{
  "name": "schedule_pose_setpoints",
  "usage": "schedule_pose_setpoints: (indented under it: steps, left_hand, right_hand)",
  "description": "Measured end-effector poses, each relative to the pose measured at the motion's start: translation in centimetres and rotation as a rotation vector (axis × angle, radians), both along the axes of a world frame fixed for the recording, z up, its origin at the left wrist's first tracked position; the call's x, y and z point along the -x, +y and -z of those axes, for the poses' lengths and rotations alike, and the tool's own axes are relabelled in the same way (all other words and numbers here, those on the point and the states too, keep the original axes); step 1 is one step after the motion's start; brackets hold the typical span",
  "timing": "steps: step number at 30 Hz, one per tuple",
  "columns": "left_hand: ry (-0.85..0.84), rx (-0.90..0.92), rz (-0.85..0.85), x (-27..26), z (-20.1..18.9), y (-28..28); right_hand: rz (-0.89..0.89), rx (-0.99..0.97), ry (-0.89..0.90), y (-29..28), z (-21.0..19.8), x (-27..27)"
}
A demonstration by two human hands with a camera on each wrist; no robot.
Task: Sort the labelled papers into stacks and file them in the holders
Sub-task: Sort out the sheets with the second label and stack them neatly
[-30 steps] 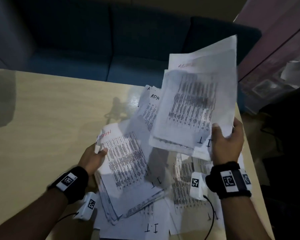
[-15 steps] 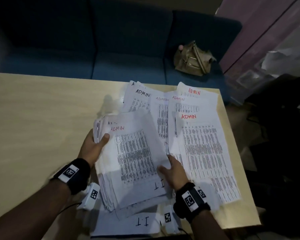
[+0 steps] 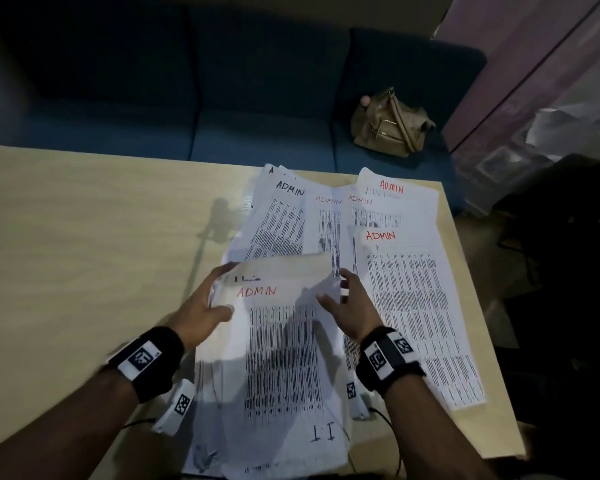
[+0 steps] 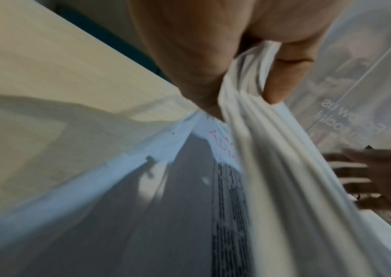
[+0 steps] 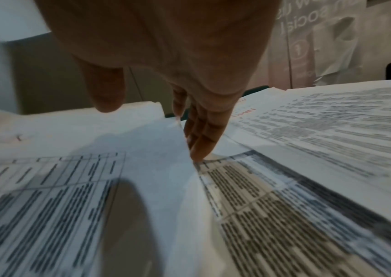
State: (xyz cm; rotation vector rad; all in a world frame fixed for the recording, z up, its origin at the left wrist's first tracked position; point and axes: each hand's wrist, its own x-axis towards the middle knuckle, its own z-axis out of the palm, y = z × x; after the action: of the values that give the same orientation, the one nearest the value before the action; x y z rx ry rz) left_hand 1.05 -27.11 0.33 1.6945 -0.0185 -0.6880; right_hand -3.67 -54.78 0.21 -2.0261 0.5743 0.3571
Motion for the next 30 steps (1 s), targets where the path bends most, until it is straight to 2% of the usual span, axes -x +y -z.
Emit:
schedule_pose_setpoints:
  steps: [3, 6, 8, 14, 18, 22, 24, 27, 29, 30]
  left_hand:
    - [0.005, -0.012, 0.062, 0.4, -0.2, 0.0]
    - [-0.058, -0.064, 0.14, 0.7, -0.6, -0.3]
    - [-0.091, -0.072, 0.172, 0.7, -0.8, -0.4]
    - [-0.072, -0.026, 0.142, 0.9, -0.2, -0.4]
    - [-0.132, -0.098, 0.111, 0.3, 0.4, -1.3]
    - [-0.182, -0.131, 0.101, 0.2, 0.9, -1.5]
    - [-0.195, -0.078, -0.014, 0.3, 0.6, -1.2]
    - [-0.17, 0.058, -0.26, 0.4, 0.0, -0.7]
    - [-0.161, 0.106, -0.343, 0.4, 0.3, -0.1]
    - [-0.153, 0.119, -0.365, 0.5, 0.4, 0.1]
  right_hand:
    - [-0.067, 0.039, -0.102, 1.2, 0.4, -1.6]
    - [-0.263, 0.256, -0.123, 2.0, 0.5, -2.6]
    - [-0.317, 0.316, -0.093, 2.0, 0.9, -3.1]
    - [-0.202, 0.355, 0.054, 1.8, 1.8, -2.5]
    - [-0.096, 0.313, 0.02, 2.7, 1.9, -2.0]
    - [-0.132, 0.32, -0.061, 2.3, 2.1, -0.8]
    - [-0.037, 0.203, -0.12, 2.0, 1.9, 0.1]
    - [0.158, -0.144, -0.188, 1.6, 2.1, 1.8]
    - [0.163, -0.178, -0.204, 1.7, 2.8, 2.7]
    - [0.135, -0.111, -0.192, 1.9, 3.0, 2.9]
